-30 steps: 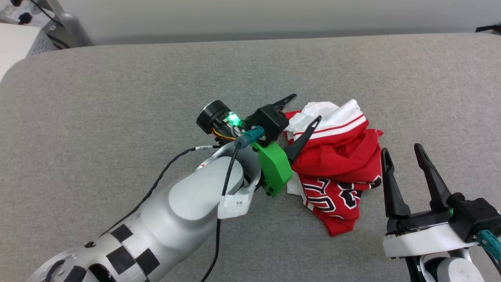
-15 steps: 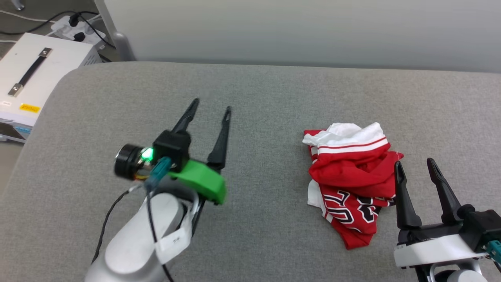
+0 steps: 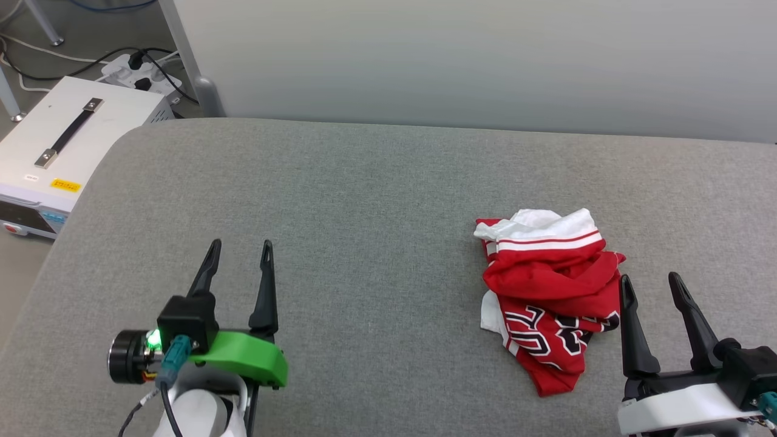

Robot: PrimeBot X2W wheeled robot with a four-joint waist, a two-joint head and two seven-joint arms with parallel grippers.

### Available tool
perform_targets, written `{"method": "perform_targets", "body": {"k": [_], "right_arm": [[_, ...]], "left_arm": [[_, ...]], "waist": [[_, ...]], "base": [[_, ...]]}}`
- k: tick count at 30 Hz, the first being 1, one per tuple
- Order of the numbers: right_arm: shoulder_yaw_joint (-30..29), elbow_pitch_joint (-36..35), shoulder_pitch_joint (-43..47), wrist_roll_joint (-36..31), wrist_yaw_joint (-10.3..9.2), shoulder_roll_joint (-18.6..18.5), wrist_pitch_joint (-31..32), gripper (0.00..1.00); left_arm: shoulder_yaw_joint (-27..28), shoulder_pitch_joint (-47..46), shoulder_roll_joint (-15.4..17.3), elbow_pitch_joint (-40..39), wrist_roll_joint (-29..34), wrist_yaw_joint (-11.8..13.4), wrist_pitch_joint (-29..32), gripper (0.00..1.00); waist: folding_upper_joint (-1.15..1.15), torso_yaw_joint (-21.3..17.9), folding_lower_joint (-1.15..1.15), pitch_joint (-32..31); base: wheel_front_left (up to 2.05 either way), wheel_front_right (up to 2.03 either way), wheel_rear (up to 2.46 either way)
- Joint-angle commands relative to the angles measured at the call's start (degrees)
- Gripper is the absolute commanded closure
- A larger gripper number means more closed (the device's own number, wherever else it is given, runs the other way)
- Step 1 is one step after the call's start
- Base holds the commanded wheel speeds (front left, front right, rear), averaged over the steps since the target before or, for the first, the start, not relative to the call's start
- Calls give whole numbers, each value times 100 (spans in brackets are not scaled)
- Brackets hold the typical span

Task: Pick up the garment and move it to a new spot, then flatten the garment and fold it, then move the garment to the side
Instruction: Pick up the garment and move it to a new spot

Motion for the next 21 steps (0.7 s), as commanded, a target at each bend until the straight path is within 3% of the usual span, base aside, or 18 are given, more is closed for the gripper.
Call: {"method": "perform_targets", "body": {"k": [1, 11, 21], "right_arm": [[-5, 35, 86, 49, -5, -8, -27, 0], [-13, 187, 229, 96, -5, -8, -27, 0], [-26, 330, 320, 116, -5, -8, -27, 0]], "left_arm": [[114, 173, -106, -34, 143, -72, -32, 0], [580, 668, -649, -24, 714, -541, -32, 0], [917, 814, -910, 74, 1025, -862, -32, 0]], "waist": [[0, 4, 0, -19], [0, 9, 0, -108], [0, 2, 0, -198]], "base": [[0, 0, 0], [0, 0, 0], [0, 0, 0]]}}
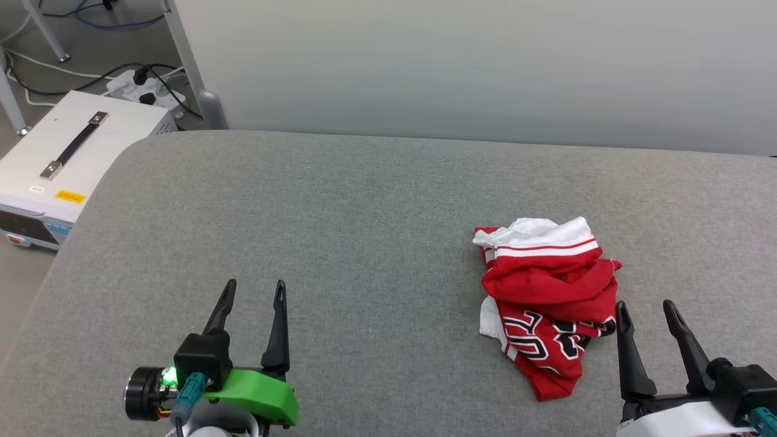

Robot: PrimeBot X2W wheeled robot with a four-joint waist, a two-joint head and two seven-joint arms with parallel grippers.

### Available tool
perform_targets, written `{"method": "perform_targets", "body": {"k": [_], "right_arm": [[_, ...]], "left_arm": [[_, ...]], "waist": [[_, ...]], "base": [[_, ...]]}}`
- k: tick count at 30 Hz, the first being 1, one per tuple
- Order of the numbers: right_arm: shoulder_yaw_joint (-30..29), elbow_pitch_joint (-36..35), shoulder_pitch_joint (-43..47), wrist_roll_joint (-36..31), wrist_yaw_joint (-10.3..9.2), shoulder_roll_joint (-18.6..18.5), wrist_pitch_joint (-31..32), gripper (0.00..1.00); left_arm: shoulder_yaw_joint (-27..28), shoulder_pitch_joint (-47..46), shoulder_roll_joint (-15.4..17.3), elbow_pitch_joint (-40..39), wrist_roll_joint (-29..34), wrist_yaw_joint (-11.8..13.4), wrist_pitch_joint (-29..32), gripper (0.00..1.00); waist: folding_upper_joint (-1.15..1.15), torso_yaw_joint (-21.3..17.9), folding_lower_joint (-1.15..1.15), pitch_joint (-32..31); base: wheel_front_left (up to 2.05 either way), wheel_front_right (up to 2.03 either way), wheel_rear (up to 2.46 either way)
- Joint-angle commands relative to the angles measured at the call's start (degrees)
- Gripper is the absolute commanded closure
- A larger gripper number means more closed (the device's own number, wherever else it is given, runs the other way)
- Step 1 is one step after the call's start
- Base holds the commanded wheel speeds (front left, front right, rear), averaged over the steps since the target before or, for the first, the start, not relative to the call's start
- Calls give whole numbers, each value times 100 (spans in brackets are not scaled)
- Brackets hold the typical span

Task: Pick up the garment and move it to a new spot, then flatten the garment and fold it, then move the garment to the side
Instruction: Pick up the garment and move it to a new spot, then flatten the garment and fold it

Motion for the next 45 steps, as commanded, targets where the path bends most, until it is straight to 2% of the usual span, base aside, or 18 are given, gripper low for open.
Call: {"method": "perform_targets", "body": {"k": [1, 30, 36, 45], "right_arm": [[-3, 24, 97, 50, -5, -8, -27, 0], [54, 125, 79, 90, -5, -8, -27, 0], [67, 107, 15, 80, -5, -8, -27, 0], [212, 72, -363, 43, -5, -8, -27, 0]], "left_arm": [[49, 106, -57, 10, 78, -40, -32, 0], [459, 30, -289, 194, 403, -434, -33, 0], [323, -592, -178, 294, 507, -661, -33, 0], [-410, -2527, 219, 747, 459, -872, -33, 0]], "waist": [[0, -4, 0, -15], [0, -53, 0, 8], [0, -54, 0, 139], [0, -350, 0, 644]], "base": [[0, 0, 0], [0, 0, 0], [0, 0, 0], [0, 0, 0]]}}
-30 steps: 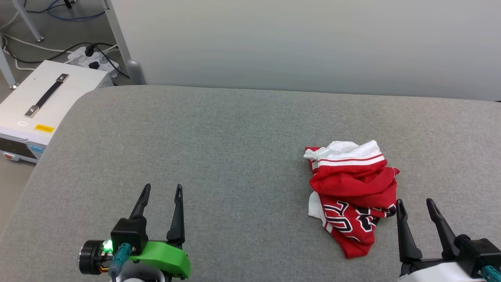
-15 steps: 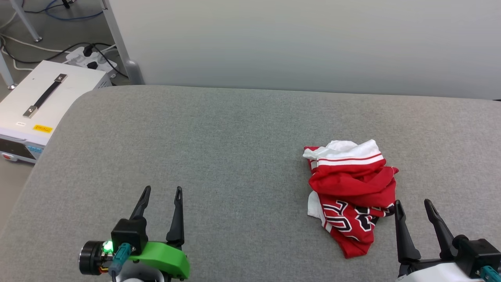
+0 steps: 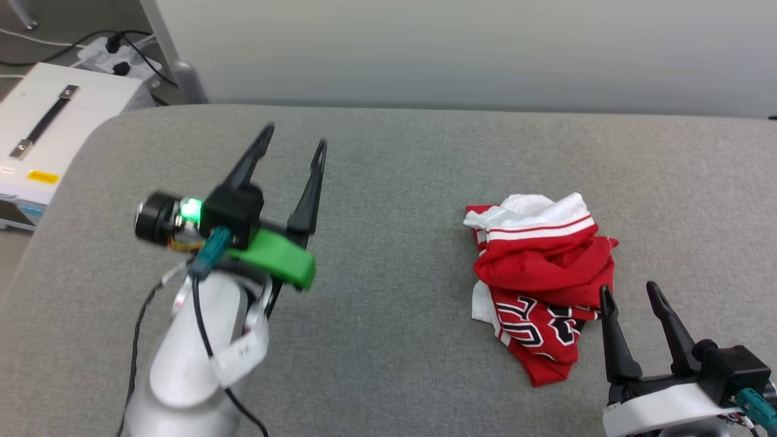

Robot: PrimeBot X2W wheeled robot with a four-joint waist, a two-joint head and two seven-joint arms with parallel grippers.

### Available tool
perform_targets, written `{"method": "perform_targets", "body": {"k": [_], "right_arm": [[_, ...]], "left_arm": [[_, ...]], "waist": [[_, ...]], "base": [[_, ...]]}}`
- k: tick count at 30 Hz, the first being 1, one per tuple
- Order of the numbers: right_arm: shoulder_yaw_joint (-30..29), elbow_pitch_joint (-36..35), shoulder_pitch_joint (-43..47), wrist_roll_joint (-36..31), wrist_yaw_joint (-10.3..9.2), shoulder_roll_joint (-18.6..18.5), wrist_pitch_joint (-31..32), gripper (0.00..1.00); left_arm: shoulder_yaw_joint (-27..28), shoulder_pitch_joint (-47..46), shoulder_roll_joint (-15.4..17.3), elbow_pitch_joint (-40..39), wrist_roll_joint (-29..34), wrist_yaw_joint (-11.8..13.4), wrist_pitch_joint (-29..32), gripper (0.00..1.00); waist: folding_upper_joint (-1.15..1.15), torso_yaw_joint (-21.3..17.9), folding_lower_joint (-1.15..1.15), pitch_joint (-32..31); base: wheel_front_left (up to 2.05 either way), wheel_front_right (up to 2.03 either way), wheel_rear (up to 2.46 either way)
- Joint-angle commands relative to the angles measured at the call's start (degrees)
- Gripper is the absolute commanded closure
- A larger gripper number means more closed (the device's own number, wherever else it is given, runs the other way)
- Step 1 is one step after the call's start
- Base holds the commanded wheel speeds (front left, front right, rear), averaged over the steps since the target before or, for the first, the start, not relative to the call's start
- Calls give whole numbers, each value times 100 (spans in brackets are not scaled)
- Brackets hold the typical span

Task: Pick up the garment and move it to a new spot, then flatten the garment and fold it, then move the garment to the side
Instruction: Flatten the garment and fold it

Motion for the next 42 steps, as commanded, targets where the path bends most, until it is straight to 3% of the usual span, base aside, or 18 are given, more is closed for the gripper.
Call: {"method": "perform_targets", "body": {"k": [1, 9, 13, 20, 27, 33, 42], "right_arm": [[13, -32, -118, -7, -5, -9, -27, 0], [77, -45, -370, 28, -5, -9, -27, 0], [97, -60, -501, 59, -5, -9, -27, 0], [214, -73, -770, 105, -5, -9, -27, 0], [307, -89, -1016, 189, -5, -9, -27, 0], [395, -84, -1201, 270, -5, -9, -27, 0], [450, -90, -1331, 412, -5, -9, -27, 0]], "left_arm": [[-127, -347, 68, 95, -97, -31, -33, 0], [-1637, -2224, 376, 735, -1171, -37, -13, 0], [-2661, -3128, 410, 1038, -1964, -37, 311, 0], [-4383, -4299, 431, 1396, -3338, -38, 1522, 0], [-5712, -4945, 456, 1668, -4786, -38, 3290, 0], [-6127, -5061, 580, 1849, -5210, -38, 4387, 0], [-6168, -4347, 997, 1577, -4716, -38, 5714, 0]], "waist": [[0, -214, 0, 243], [0, -558, 0, 685], [0, -682, 0, 893], [0, -889, 0, 1256], [0, -1125, 0, 1620], [0, -1349, 0, 1881], [0, -1627, 0, 2133]], "base": [[0, 0, 0], [0, 0, 0], [0, 0, 0], [0, 0, 0], [0, 0, 0], [0, 0, 0], [0, 0, 0]]}}
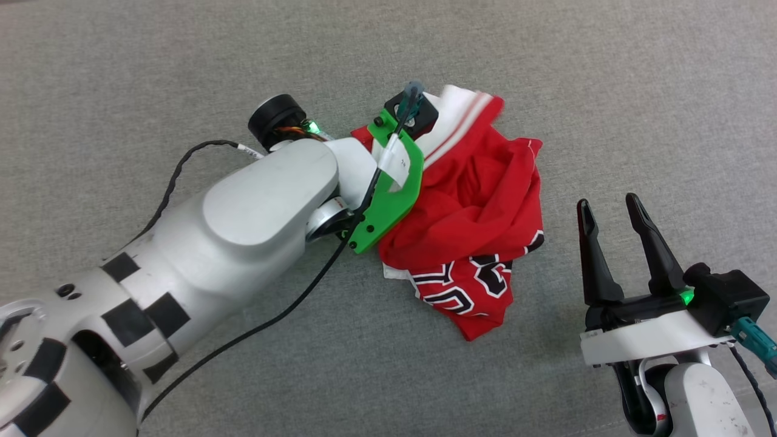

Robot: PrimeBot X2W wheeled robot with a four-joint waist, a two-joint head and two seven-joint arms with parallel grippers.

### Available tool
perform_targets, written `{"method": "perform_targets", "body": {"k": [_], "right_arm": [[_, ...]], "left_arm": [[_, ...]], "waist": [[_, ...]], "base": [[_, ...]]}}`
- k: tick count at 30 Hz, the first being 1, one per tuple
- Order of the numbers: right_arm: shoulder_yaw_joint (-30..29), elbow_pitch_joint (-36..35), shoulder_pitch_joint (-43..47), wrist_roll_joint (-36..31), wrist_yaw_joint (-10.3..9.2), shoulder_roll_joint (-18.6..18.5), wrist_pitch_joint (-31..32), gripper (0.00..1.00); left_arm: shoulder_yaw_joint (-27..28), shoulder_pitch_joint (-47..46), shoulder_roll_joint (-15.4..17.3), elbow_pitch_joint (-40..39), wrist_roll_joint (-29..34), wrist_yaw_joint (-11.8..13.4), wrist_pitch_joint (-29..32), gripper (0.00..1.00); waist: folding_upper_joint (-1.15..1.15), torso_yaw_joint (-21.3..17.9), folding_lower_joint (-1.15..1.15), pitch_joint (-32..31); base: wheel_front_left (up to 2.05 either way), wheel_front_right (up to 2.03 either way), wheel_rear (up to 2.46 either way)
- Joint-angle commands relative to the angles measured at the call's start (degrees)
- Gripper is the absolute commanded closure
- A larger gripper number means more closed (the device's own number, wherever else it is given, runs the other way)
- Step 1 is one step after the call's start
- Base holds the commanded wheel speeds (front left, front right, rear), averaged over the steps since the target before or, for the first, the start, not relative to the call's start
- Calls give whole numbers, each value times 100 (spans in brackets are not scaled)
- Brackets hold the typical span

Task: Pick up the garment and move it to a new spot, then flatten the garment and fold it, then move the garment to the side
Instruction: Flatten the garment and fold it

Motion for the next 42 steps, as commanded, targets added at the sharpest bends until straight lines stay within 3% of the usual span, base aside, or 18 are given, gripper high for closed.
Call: {"method": "perform_targets", "body": {"k": [1, 5, 7, 14, 19, 27, 31, 34, 39, 42], "right_arm": [[2, -18, -134, 45, -5, -7, -27, 0], [-1, -20, -164, 62, -5, -7, -27, 0], [-18, -19, -171, 61, -5, -7, -27, 0], [-76, 27, -109, -39, -5, -7, -27, 0], [-103, 81, 62, -144, -5, -7, -27, 0], [-191, 106, 333, -284, -5, -7, -27, 0], [-226, 100, 426, -327, -5, -7, -27, 0], [-233, 98, 473, -352, -5, -7, -27, 0], [-238, 105, 510, -374, -5, -7, -27, 0], [-238, 114, 519, -386, -5, -7, -27, 0]], "left_arm": [[-15, 178, 123, -50, 105, -16, 136, 0], [-16, 397, 302, -150, 59, -16, 189, 0], [-16, 414, 318, -192, 87, -16, 119, 100], [-16, 224, 289, -485, 219, -16, -658, 100], [-16, 90, 343, -722, -10, -16, -1685, 100], [211, 433, 840, -749, -413, -6, -3277, 100], [434, 989, 1174, -557, -540, 221, -3951, 100], [541, 1455, 1386, -311, -570, 532, -4414, 100], [762, 2264, 1454, 98, -916, 888, -4988, 100], [797, 2685, 1385, 393, -1120, 966, -5119, 100]], "waist": [[0, -116, -1, 129], [0, -143, -1, 183], [0, -131, -1, 195], [0, 95, -1, -20], [0, 384, -1, -389], [0, 828, -1, -825], [0, 974, -1, -918], [0, 1055, -1, -945], [0, 1136, -1, -979], [0, 1170, -1, -1004]], "base": [[0, 0, 0], [0, 0, 0], [0, 0, 0], [0, 0, 0], [0, 0, 0], [0, 0, 0], [0, 0, 0], [0, 0, 0], [0, 0, 0], [0, 0, 0]]}}
